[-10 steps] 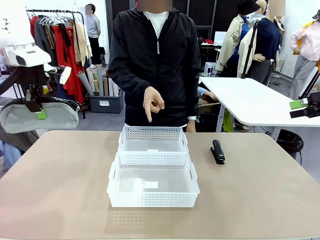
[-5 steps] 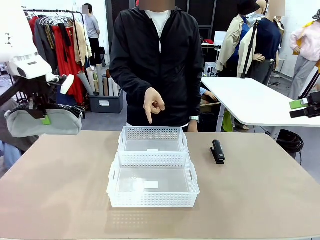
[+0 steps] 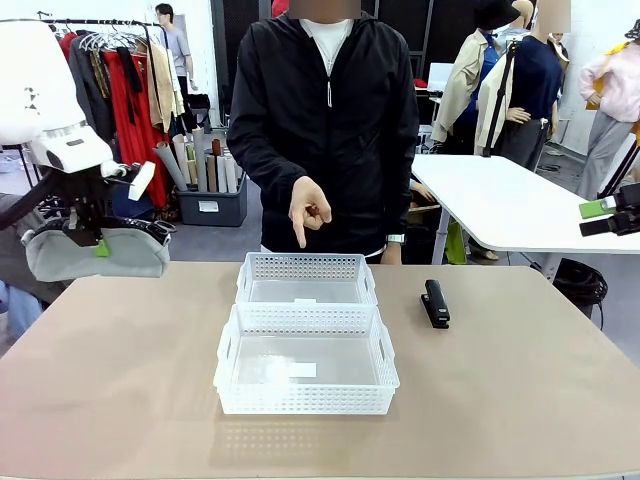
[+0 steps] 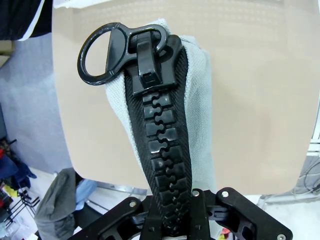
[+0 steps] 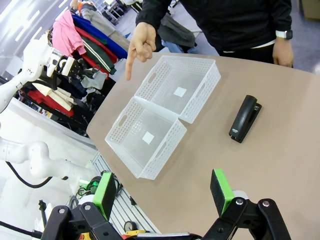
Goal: Distribute items into two baskets.
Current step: Move the picked Pencil pouch towards the Organizing basket indicated by the person, stopping as directed.
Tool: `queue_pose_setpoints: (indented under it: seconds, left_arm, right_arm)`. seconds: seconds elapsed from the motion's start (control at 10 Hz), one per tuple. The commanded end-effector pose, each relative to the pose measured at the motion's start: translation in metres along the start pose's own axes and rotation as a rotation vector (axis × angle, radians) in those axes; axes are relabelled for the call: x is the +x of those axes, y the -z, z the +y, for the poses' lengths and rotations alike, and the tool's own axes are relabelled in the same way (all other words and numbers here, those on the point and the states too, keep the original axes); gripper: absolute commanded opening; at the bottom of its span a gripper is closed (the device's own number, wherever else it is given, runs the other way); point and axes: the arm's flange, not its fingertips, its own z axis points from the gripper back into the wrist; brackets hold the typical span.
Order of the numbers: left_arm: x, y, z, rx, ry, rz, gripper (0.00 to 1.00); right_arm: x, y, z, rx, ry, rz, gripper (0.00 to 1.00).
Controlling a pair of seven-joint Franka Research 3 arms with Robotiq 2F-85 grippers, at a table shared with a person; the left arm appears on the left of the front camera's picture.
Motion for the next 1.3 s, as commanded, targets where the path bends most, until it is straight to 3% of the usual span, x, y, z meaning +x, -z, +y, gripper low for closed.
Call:
queue_pose_setpoints:
  seconds: [0.0,1.2]
  left_arm:
    - [0.005,-0.002,0.016,-0.002,0.027,-0.029,0.00]
    - [0.053,0.030,0.081,0.009,-0.006,-0.063,0.00]
  right_arm:
    - [0.000,0.001,0.002,0.008,0.003,-0.008,1.00]
    - [0.000,0.001,0.002,0.008,0.003,-0.008,1.00]
